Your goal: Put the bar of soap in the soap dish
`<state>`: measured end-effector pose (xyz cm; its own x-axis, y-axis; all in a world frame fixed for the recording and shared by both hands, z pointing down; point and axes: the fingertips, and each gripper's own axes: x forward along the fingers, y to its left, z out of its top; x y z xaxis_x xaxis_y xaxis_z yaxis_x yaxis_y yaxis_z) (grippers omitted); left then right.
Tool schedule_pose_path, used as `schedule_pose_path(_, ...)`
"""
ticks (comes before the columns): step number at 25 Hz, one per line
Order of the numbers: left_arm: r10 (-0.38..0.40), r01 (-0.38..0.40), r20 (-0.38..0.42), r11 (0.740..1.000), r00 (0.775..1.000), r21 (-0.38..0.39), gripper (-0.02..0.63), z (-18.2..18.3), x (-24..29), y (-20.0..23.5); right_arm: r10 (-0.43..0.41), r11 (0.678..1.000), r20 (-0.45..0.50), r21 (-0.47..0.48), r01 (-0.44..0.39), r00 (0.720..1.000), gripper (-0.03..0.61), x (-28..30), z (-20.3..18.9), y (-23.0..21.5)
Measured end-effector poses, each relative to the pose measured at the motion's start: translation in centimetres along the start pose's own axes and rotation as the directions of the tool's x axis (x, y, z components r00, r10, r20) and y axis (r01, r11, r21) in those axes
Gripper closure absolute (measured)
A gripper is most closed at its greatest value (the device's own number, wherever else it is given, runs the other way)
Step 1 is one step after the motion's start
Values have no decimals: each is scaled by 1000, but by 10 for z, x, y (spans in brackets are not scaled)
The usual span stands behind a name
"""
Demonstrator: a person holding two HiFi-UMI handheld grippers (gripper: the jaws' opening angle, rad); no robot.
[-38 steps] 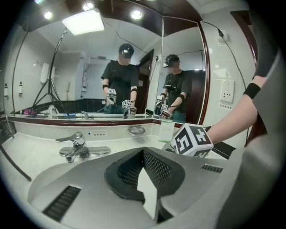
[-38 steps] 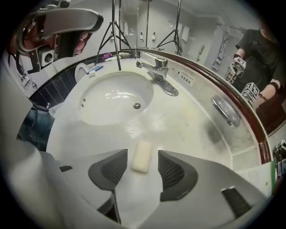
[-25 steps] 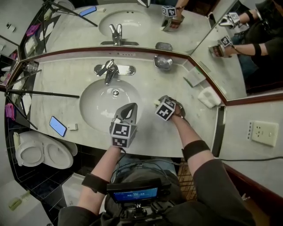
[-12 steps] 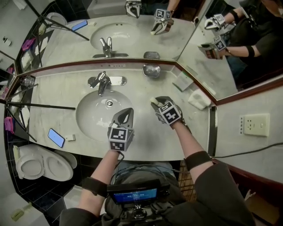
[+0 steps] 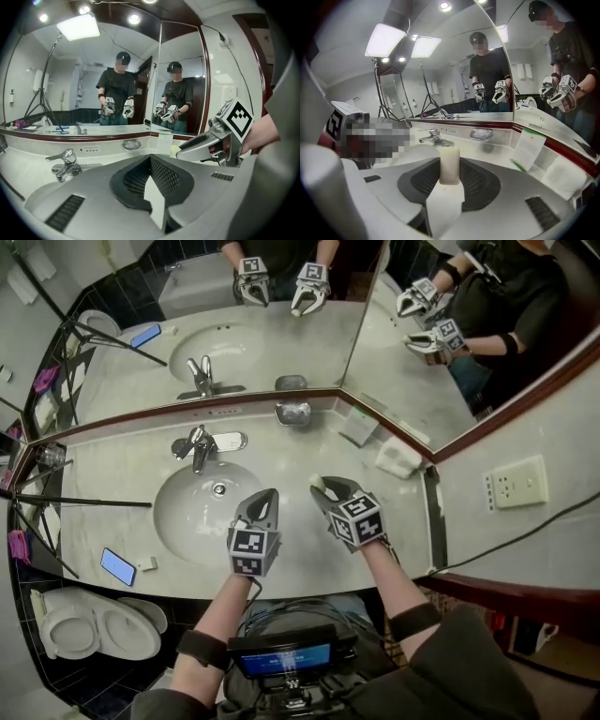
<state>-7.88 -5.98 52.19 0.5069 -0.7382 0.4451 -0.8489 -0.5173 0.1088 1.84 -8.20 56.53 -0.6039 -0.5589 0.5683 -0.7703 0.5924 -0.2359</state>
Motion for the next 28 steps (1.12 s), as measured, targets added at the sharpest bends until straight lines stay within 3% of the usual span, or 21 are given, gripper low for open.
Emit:
schedule_pose_path(6,-17,17,-12,1000,1000,5,612,-3,5,-5,-53,997,-12,56,54,998,431,-10,-12,-5)
schedule_pose_path(15,-10,12,-36,999,999,46,612,9,61,13,-103,994,13,40,102,995,430,46,38,-54)
schedule_pose_path(28,35,-32,-52,997,998,71,612,31,150,60,-203,976,-48,-93,198,978,430,146,91,-133)
